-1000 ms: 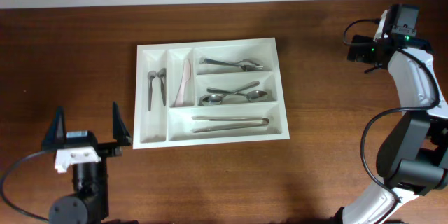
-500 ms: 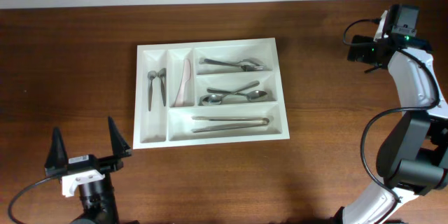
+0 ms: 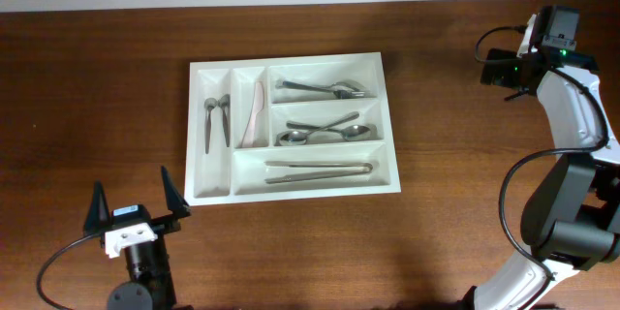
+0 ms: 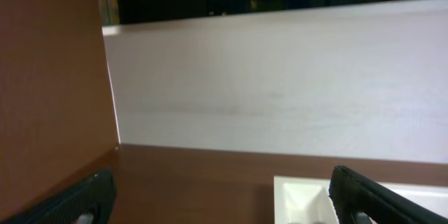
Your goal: Pack container
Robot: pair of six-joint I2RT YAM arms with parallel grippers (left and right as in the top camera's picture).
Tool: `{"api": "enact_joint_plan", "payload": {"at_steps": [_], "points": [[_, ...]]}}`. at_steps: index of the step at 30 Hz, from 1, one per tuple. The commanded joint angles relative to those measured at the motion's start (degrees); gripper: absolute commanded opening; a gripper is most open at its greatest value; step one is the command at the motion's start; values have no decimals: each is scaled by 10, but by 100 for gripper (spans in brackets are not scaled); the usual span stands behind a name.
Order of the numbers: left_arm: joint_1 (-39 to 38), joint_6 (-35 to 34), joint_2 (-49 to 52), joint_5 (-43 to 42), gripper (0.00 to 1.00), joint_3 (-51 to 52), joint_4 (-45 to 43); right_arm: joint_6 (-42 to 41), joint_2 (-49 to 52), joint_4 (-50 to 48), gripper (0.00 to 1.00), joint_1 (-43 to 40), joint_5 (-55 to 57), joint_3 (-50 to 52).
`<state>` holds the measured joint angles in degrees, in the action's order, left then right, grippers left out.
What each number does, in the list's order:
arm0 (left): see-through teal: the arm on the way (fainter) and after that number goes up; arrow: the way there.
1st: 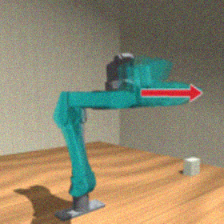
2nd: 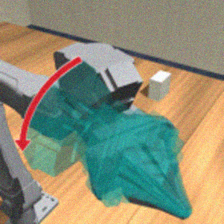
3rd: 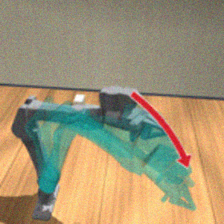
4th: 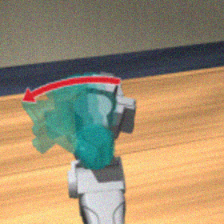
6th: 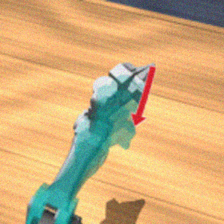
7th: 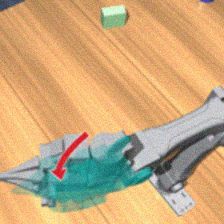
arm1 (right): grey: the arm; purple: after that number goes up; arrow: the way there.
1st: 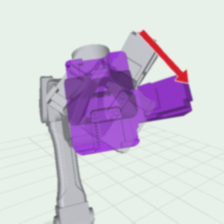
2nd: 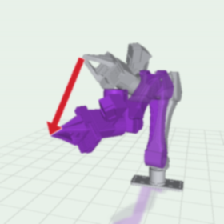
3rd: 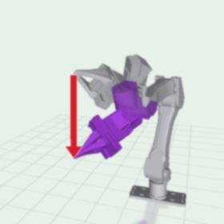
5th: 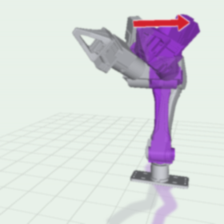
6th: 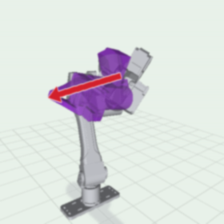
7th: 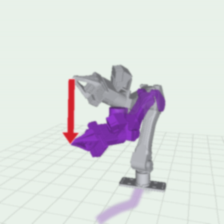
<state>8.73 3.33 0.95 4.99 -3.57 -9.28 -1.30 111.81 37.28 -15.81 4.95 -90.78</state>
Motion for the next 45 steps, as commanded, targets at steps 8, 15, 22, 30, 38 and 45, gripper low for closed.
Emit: {"api": "enact_joint_plan", "payload": {"at_steps": [8, 15, 22, 30, 38, 45], "points": [[-3, -5, -7, 8, 99, 30, 10, 0, 2, 0, 99, 0, 7, -9], [-3, -5, -7, -17, 99, 31, 58, 0, 2, 0, 99, 0, 7, -9], [3, -6, -7, -40, 99, 31, 79, 0, 2, 0, 99, 0, 7, -9], [10, -5, -7, -42, 99, 31, 88, 0, 2, 0, 99, 0, 7, -9], [10, -6, -7, -63, 99, 31, 139, 0, 2, 0, 99, 0, 7, -9], [10, -5, -7, -63, 99, 31, 139, 0, 2, 0, 99, 0, 7, -9]]}}
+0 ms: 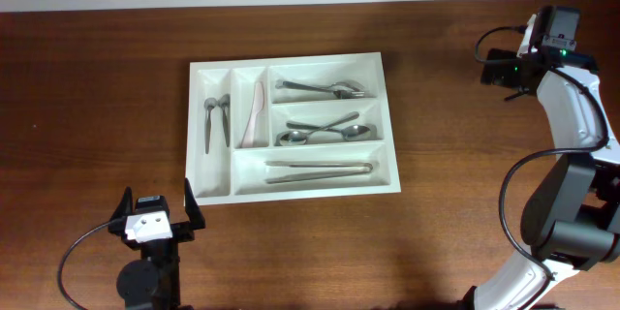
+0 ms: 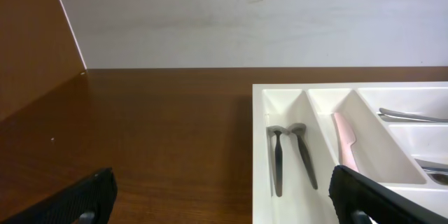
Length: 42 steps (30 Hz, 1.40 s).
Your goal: Pack container
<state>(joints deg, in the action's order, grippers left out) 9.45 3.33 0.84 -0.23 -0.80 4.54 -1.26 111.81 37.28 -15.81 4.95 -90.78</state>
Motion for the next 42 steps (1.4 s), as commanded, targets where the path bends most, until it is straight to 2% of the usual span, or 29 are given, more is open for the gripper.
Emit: {"api": "enact_joint_plan", "payload": {"at_steps": [1, 38, 42], "points": [[3, -5, -6, -11, 99, 3, 0, 0, 2, 0, 99, 0, 7, -9], [2, -5, -5, -11, 99, 3, 1, 0, 2, 1, 99, -5, 7, -9], [2, -5, -5, -11, 99, 3, 1, 0, -27, 5, 99, 0, 9, -9]]}}
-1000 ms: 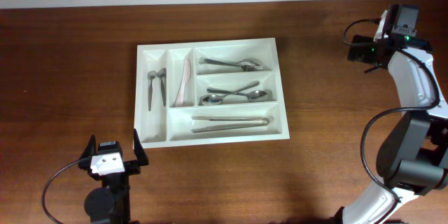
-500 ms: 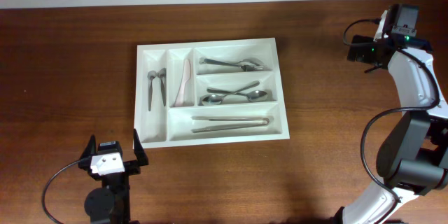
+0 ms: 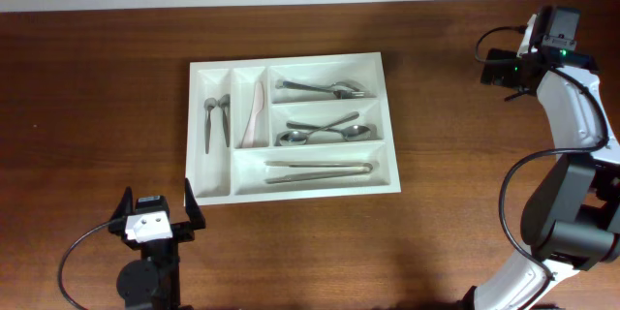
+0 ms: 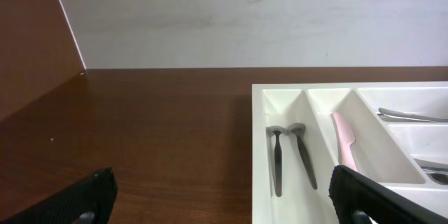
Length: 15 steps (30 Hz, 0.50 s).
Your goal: Pack container
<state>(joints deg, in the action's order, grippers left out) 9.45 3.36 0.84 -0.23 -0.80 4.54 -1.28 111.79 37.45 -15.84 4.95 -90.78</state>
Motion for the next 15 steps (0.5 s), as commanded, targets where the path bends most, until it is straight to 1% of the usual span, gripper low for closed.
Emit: {"api": "enact_joint_plan", "payload": {"at_steps": [1, 4, 10, 15], "points": [[2, -6, -5, -11, 99, 3, 1, 0, -41, 3, 99, 3, 11, -9], [2, -6, -5, -11, 99, 3, 1, 0, -99, 21, 99, 15, 5, -9], [2, -6, -5, -11, 99, 3, 1, -10, -236, 91, 99, 57, -55, 1], [2, -6, -5, -11, 99, 3, 1, -1, -350, 108, 99, 103, -56, 74]]}}
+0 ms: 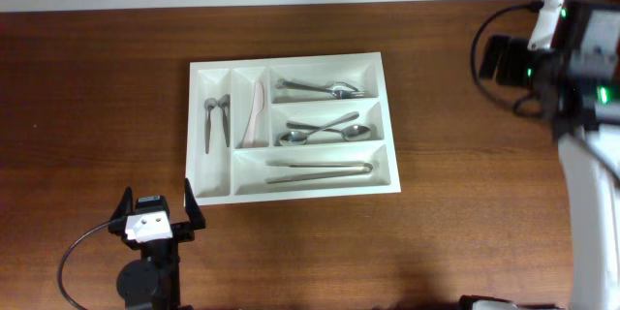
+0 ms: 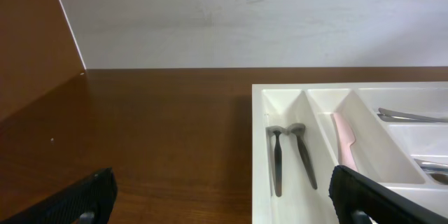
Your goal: Pack container
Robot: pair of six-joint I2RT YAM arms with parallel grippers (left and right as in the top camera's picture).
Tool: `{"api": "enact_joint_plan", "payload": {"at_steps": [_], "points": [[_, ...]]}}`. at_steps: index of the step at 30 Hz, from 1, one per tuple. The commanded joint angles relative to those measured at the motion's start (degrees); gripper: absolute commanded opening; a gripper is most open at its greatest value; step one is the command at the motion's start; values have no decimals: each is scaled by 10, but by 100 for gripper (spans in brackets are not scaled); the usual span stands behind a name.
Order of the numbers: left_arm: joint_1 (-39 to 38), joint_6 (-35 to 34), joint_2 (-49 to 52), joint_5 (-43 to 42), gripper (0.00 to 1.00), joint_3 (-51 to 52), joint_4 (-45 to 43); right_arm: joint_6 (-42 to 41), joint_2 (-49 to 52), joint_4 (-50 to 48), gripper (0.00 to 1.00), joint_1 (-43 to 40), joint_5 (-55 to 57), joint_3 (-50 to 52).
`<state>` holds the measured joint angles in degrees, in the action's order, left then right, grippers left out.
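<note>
A white cutlery tray [image 1: 194,136] lies mid-table with several compartments. The compartments hold two small utensils [image 1: 216,121], a pink knife [image 1: 256,114], forks and spoons [image 1: 322,87], more spoons [image 1: 325,133] and long tongs [image 1: 320,170]. My left gripper [image 1: 157,203] stands open and empty just in front of the tray's front left corner. In the left wrist view, the left gripper [image 2: 222,199] faces the tray [image 2: 259,140], the small utensils [image 2: 290,157] and the pink knife [image 2: 344,143]. The right arm [image 1: 567,44] fills the far right, and its fingers cannot be made out.
Brown wooden table [image 1: 97,77] all around the tray. A pale wall [image 2: 245,21] runs along the table's far edge. The right arm's cables [image 1: 484,48] loop at the top right.
The right arm now looks much larger and sits further right in the overhead view, so it has moved. The left gripper and the tray's contents are unchanged.
At first the left gripper sat further left, its camera seeing mostly the wall. By 1.9 s ago it stood before the tray's front left corner, looking level across the tray, and stayed there. The right arm held at the top right until now.
</note>
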<state>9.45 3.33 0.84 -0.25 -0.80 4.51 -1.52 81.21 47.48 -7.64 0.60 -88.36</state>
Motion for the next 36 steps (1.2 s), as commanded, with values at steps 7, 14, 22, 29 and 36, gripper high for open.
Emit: {"api": "enact_joint_plan", "payload": {"at_steps": [7, 14, 22, 29, 36], "points": [[2, -5, -5, -11, 99, 3, 1, 0, -215, -44, 99, 61, -16, 254], [2, -5, -5, -11, 99, 3, 1, 0, -393, -213, 99, 61, -51, 482], [2, -5, -5, -11, 99, 3, 1, 0, -556, -310, 99, 61, -90, 670], [2, -5, -5, -10, 99, 3, 1, 1, -675, -334, 99, 61, -90, 753], [2, -5, -5, -11, 99, 3, 1, 1, -742, -321, 99, 61, -90, 770]]}}
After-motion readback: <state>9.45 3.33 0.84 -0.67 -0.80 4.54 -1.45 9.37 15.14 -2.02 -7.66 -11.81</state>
